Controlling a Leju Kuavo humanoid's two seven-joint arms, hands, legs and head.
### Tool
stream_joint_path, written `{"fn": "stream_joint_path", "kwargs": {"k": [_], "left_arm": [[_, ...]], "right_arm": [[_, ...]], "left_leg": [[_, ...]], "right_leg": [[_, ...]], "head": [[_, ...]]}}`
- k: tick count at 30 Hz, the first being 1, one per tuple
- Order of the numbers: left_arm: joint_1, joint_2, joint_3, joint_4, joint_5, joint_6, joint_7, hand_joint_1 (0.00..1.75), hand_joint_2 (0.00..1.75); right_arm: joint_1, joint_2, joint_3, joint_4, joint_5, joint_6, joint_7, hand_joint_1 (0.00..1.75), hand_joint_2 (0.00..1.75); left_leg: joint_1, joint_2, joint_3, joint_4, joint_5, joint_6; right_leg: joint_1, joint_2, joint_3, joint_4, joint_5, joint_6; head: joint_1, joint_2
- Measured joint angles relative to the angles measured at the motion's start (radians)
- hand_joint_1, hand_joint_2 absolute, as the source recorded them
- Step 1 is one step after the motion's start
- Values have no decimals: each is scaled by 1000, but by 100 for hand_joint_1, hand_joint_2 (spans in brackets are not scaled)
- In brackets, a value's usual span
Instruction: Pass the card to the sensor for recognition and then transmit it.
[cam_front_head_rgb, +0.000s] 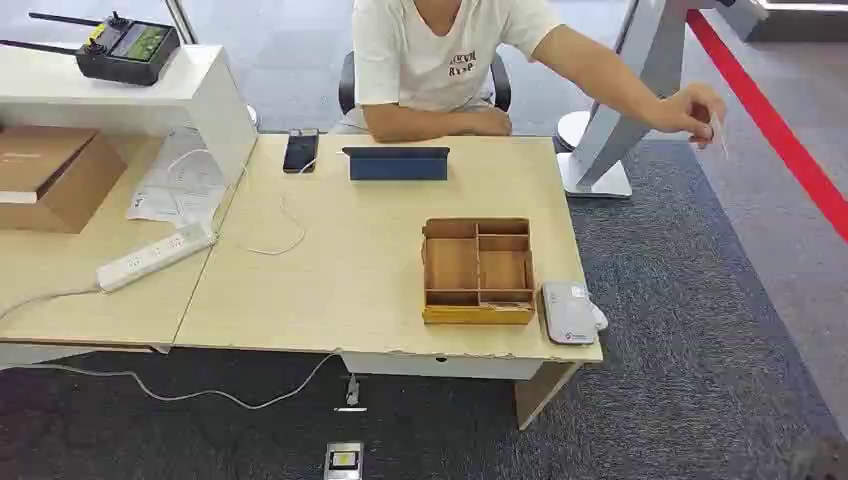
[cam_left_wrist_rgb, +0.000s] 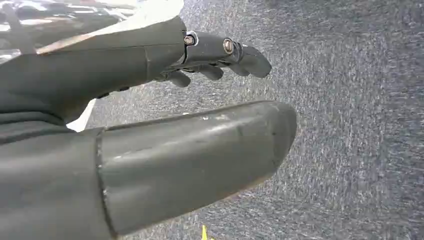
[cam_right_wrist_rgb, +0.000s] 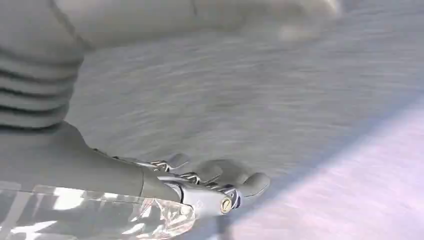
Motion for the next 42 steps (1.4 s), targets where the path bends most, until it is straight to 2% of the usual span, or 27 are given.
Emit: {"fn": "stream_joint_path", "kwargs": {"k": [1, 4, 7, 9, 10, 11, 13, 14, 15, 16, 17, 19, 23, 27, 29, 35, 42], "left_arm": [[-1, 0, 0, 0, 1, 0, -1, 0, 0], [1, -2, 0, 0, 1, 0, -3, 0, 0], [3, -2, 0, 0, 1, 0, -10, 0, 0], [1, -2, 0, 0, 1, 1, -16, 0, 0], [0, -2, 0, 0, 1, 1, -19, 0, 0], [-2, -3, 0, 0, 0, 1, -23, 0, 0], [-9, -3, 0, -1, -3, 3, -32, 0, 0], [-8, -5, 0, -1, -5, 3, -36, 0, 0], [-3, -5, 0, -1, -8, 3, -37, 0, 0], [3, -4, 1, -1, -9, 3, -37, 0, 0], [4, -4, 1, -1, -13, 3, -39, 0, 0], [-6, -5, 1, -2, -22, 3, -48, 0, 0], [-9, -9, 1, -2, -42, 3, -71, 0, 0], [-7, -10, 0, -1, -49, 7, -85, 0, 0], [-5, -10, 0, -1, -51, 11, -87, 0, 0], [-2, -12, 0, -1, -53, 17, -89, 0, 0], [1, -19, 0, -1, -56, 21, -87, 0, 0]], "right_arm": [[-31, -8, -16, -5, -13, -9, -30, 0, 175], [-91, -23, -47, -15, -33, -12, -58, 0, 175], [-131, -25, -73, -21, -98, 31, -185, 0, 175], [-183, -26, -75, -40, -154, 52, -239, 0, 175], [-218, -23, -68, -64, -227, 55, -227, 0, 175], [-251, -13, -48, -102, -323, 45, -185, 0, 175], [-254, 8, 63, -247, -611, -23, -93, 0, 175], [-231, 13, 162, -332, -742, -80, -61, 0, 175], [-208, 14, 277, -408, -823, -138, -43, 0, 175], [-192, 18, 361, -461, -849, -166, -34, 0, 175], [-184, 22, 458, -524, -850, -181, -34, 0, 175], [-168, 28, 599, -619, -809, -203, -52, 0, 175], [-141, 42, 875, -747, -600, -273, -112, 0, 175], [-141, 56, 1058, -798, -431, -296, -134, 0, 175], [-154, 67, 1134, -798, -398, -300, -143, 0, 175], [-202, 82, 1294, -789, -304, -315, -145, 0, 175], [-277, 82, 1400, -743, -231, -304, -113, 0, 175]], "left_leg": [[0, 0, 1, 0, 0, 0], [0, -1, 1, 0, 1, 1], [0, -1, -1, 0, 1, 1], [-1, 0, -2, 0, 1, 1], [-1, 1, -1, 0, 1, 1], [-2, 1, 0, 0, 1, 1], [-1, -4, 1, 1, 1, 2], [-2, -9, 0, 1, 2, 2], [-2, -9, -2, 1, 2, 3], [-2, -6, -3, 1, 1, 2], [-3, -1, -3, 1, 1, 2], [-2, 2, -1, 0, 0, 1], [-1, 0, 0, 0, 1, 1], [-1, -4, -3, 0, 3, 2], [-1, -4, -2, 0, 3, 2], [-1, -4, -3, 0, 3, 2], [-1, -4, -3, 0, 3, 2]], "right_leg": [[0, 0, 0, 0, 0, 0], [0, -1, 2, 0, 0, 0], [0, -1, 1, 1, 0, 1], [-1, 0, 0, 2, 0, 1], [-1, 1, -1, 2, 1, 1], [-1, 1, -1, 2, 1, 1], [-1, -4, 3, 1, -1, 2], [-1, -10, 5, 1, -2, 3], [-2, -10, 5, 1, -2, 3], [-2, -7, 2, 2, -1, 2], [-3, -2, -1, 3, 0, 1], [-2, 2, 1, 3, 1, 1], [-1, 1, 2, 2, 0, 1], [-1, -5, 2, 3, 0, 1], [-1, -5, 2, 3, 0, 1], [-1, -5, 1, 2, 0, 1], [-1, -5, 0, 2, 1, 1]], "head": [[0, 0], [0, 0], [0, 0], [0, 0], [0, 0], [0, 0], [0, 0], [1, 0], [1, 0], [0, 0], [0, 0], [0, 0], [0, 0], [0, 0], [0, 0], [0, 0], [0, 0]]}}
